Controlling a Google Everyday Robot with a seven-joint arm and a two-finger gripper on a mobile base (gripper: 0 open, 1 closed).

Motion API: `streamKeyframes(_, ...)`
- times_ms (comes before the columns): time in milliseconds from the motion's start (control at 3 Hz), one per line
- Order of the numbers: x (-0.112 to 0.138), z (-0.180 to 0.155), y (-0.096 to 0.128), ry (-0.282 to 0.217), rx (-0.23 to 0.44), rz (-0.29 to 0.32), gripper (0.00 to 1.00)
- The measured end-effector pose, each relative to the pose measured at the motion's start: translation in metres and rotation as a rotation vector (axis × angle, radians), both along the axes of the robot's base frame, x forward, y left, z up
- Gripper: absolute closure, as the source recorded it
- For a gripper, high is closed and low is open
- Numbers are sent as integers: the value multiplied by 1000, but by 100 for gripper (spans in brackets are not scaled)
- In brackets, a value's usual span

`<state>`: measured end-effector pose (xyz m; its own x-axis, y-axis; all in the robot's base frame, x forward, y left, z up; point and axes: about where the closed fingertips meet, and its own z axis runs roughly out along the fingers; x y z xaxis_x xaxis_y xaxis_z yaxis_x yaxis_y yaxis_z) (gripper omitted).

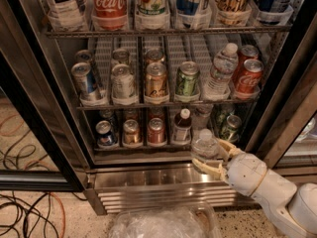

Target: Pick water bottle from bottom shelf of fridge

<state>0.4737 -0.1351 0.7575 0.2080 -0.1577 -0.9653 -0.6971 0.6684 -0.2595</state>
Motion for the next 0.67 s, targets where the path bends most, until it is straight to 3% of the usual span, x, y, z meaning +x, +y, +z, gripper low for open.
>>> streamKeyframes(667, -31, 41, 6, -41, -3, 33, 100)
